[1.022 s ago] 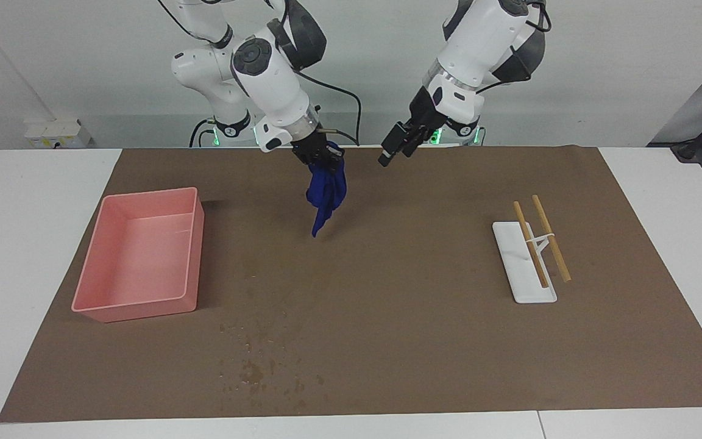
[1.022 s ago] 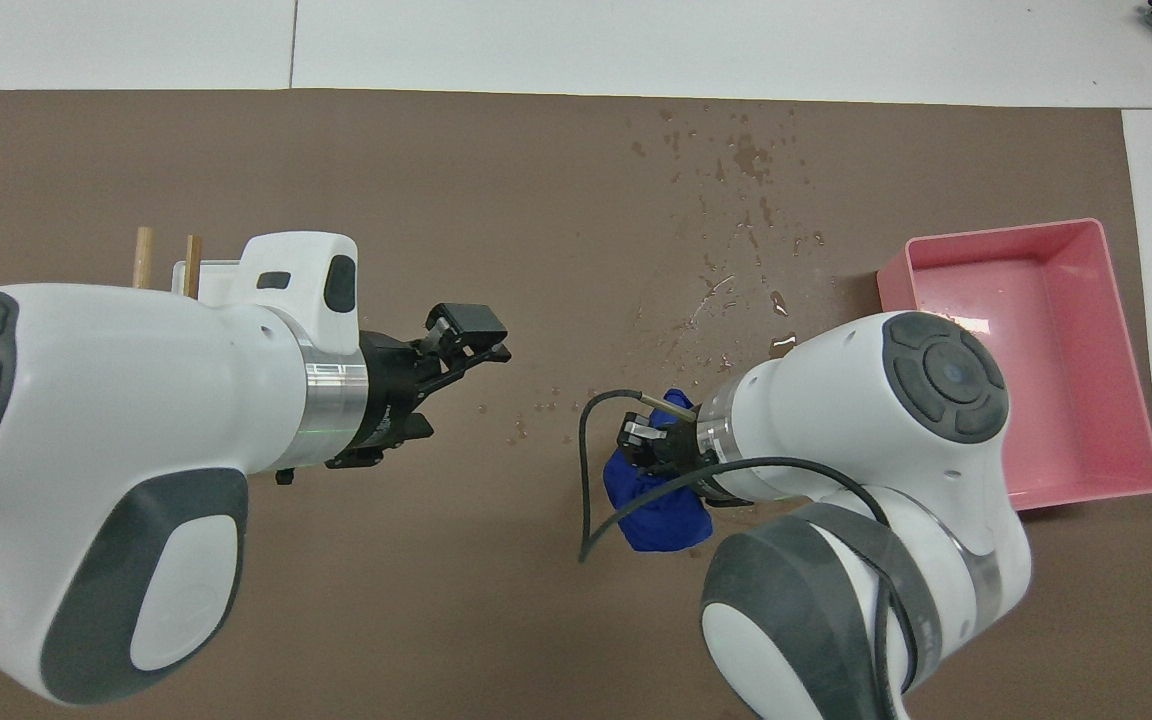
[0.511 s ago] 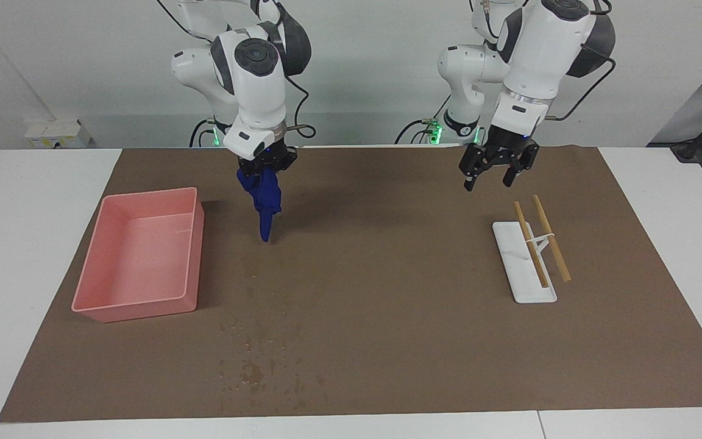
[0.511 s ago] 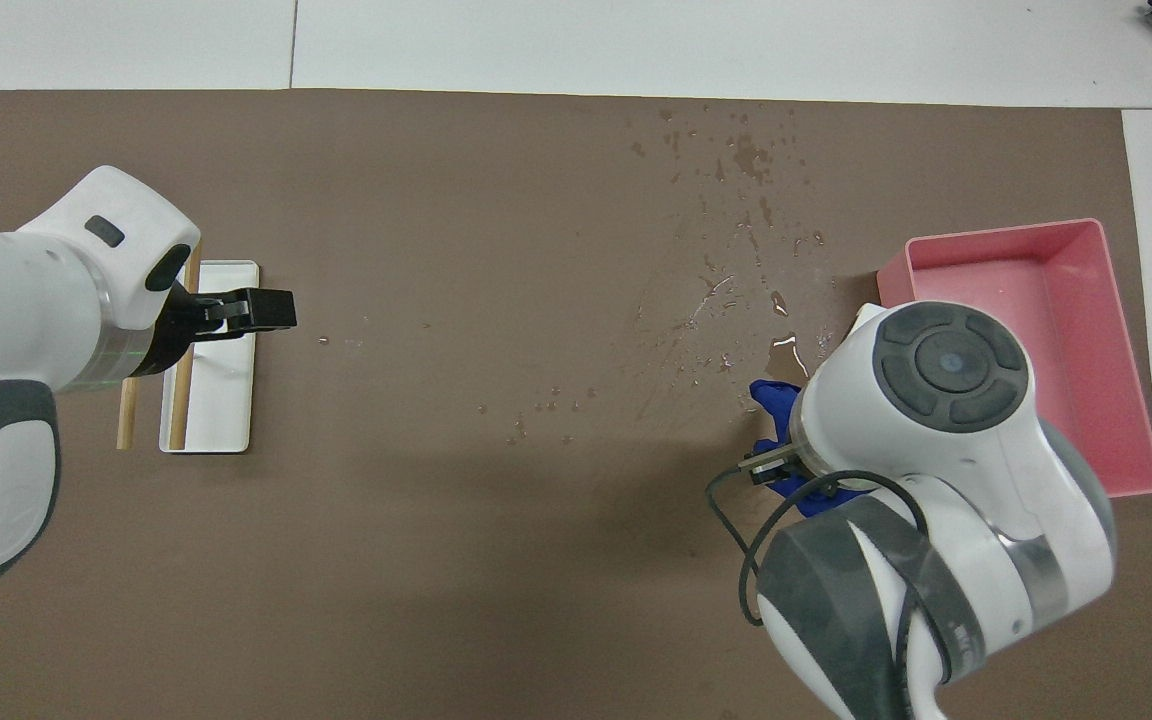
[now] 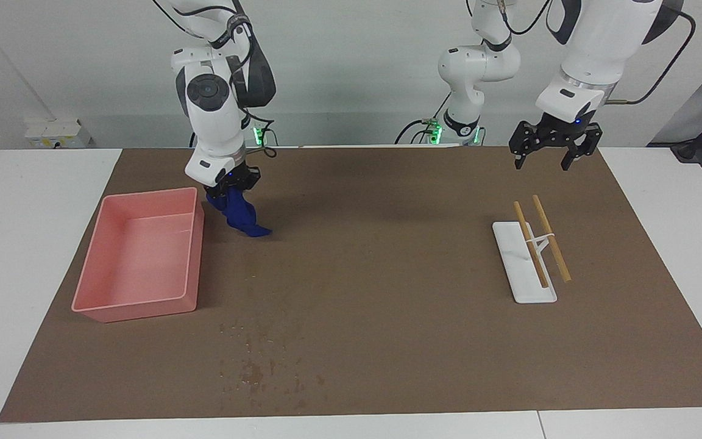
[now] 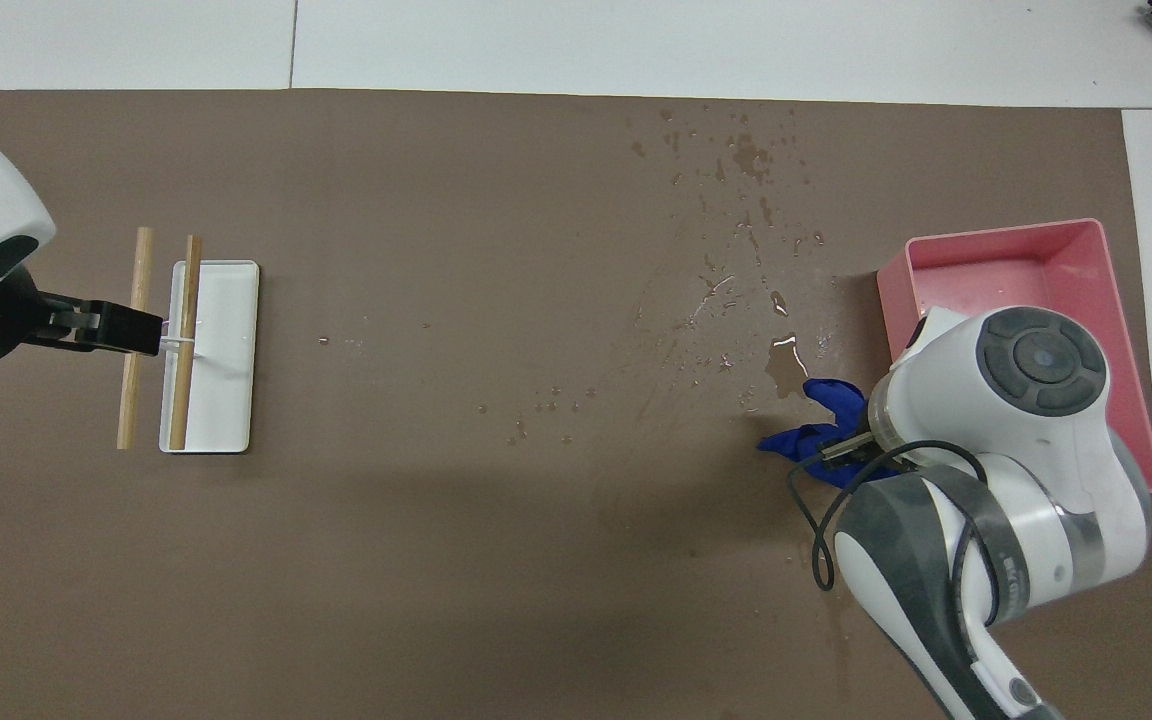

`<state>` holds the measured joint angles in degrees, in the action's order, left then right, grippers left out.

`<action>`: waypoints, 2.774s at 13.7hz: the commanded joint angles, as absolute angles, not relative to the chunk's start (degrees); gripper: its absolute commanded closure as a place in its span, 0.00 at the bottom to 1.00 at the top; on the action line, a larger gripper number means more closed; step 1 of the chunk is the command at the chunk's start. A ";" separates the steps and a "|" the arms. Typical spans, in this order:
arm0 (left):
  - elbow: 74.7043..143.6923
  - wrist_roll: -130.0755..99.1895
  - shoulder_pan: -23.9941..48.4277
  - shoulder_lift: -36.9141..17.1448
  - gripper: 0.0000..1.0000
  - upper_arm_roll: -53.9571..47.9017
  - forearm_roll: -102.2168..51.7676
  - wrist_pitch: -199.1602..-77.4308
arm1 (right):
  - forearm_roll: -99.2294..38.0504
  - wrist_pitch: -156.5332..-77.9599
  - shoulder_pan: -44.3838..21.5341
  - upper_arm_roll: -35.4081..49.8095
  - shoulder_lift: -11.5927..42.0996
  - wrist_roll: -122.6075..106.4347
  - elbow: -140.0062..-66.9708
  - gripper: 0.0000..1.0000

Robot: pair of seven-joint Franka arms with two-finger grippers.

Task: Wipe water with towel using both arms
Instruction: 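Wipe the towel over the water droplets with the right gripper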

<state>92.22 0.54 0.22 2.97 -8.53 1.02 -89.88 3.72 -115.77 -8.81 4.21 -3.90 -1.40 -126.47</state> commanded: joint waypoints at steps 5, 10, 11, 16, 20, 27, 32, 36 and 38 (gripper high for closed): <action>88.15 3.25 -1.23 1.23 0.00 -8.70 -0.53 -84.28 | 2.64 -132.79 -6.06 5.10 5.52 0.96 -125.78 1.00; 92.99 2.64 -1.32 4.04 0.00 -8.70 -0.09 -84.28 | 0.18 -138.25 -6.86 5.10 13.35 1.23 -117.18 1.00; 92.99 2.72 -1.32 4.04 0.00 -8.70 0.00 -84.20 | 0.18 -137.64 -6.86 5.18 13.97 1.23 -114.72 1.00; 93.08 2.72 -1.23 4.04 0.00 -8.79 -0.09 -84.20 | 0.26 -134.75 -7.64 5.54 19.94 1.23 -101.64 1.00; 93.08 2.72 -1.23 4.04 0.00 -8.79 0.00 -84.20 | 0.88 -131.56 -8.26 5.45 21.88 1.23 -99.38 1.00; 93.08 2.72 -1.23 4.04 0.00 -8.79 0.00 -84.20 | 0.09 -136.26 -8.88 5.54 24.00 3.76 -108.81 1.00; 93.08 2.72 -1.23 4.04 0.00 -8.79 0.00 -84.20 | -0.09 -125.09 -8.96 5.80 21.98 7.56 -110.29 1.00; 93.08 2.72 -1.23 4.04 0.00 -8.79 -0.09 -84.20 | -6.84 -123.75 -8.26 5.80 17.68 7.47 -118.98 1.00; 93.08 2.72 -1.23 4.04 0.00 -8.79 0.00 -84.20 | -9.13 -123.66 -8.44 5.71 13.90 8.08 -123.38 1.00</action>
<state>91.48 1.94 -0.46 2.47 -8.56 0.47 -84.34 -6.55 -124.65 -8.76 5.33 18.37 6.92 -114.41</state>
